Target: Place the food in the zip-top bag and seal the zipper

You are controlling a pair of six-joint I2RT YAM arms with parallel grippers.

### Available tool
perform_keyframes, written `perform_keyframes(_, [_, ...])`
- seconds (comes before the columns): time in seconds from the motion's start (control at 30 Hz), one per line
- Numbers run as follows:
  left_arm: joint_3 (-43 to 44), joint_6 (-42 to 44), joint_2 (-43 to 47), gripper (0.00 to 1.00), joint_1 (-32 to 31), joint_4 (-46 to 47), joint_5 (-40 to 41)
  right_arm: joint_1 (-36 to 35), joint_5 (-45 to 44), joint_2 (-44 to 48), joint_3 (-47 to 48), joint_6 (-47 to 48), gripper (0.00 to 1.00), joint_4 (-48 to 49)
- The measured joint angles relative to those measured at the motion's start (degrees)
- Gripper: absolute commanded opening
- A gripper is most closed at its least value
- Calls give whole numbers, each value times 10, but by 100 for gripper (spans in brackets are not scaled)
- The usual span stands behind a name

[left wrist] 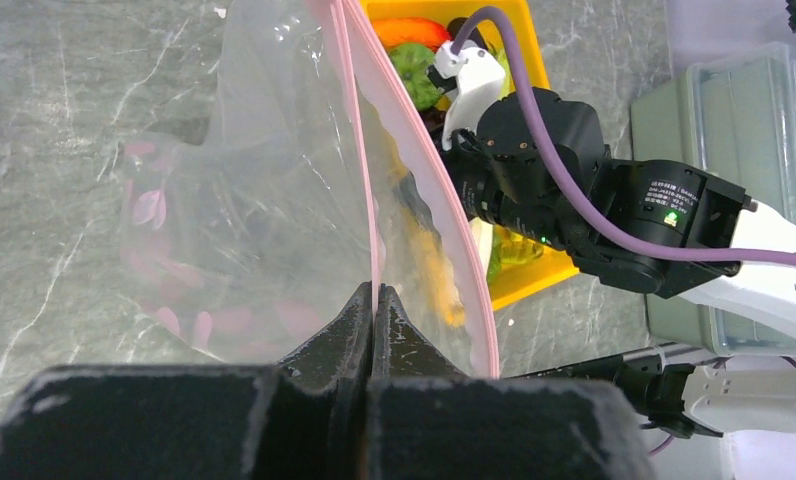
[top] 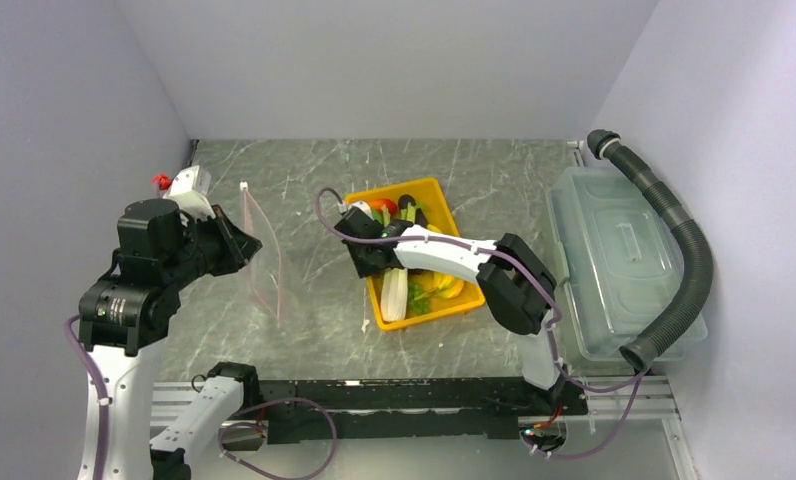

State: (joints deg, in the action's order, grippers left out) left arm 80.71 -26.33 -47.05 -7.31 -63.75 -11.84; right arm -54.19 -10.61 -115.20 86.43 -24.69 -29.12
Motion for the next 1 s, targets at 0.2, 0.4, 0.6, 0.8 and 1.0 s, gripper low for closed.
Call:
perform_keyframes(0.2, [0, 3, 4, 0, 0, -5, 0, 10, -13, 7, -14, -12, 0, 12])
perform_keyframes(0.4, [-3, 7, 4, 0, 0, -3, -2, 19, -14, 44, -69, -13, 0, 46])
perform_keyframes(0.6, [-18, 8, 3, 0, 0, 5, -3, 38, -35, 93, -135, -29, 0, 55])
perform_keyframes(0.8, [-33, 8, 0, 0, 0, 11, -6, 59, -61, 129, -177, -69, 0, 53])
perform_keyframes(1.0, [-46, 7, -3, 0, 0, 26, -16, 75, -99, 154, -206, -115, 0, 46])
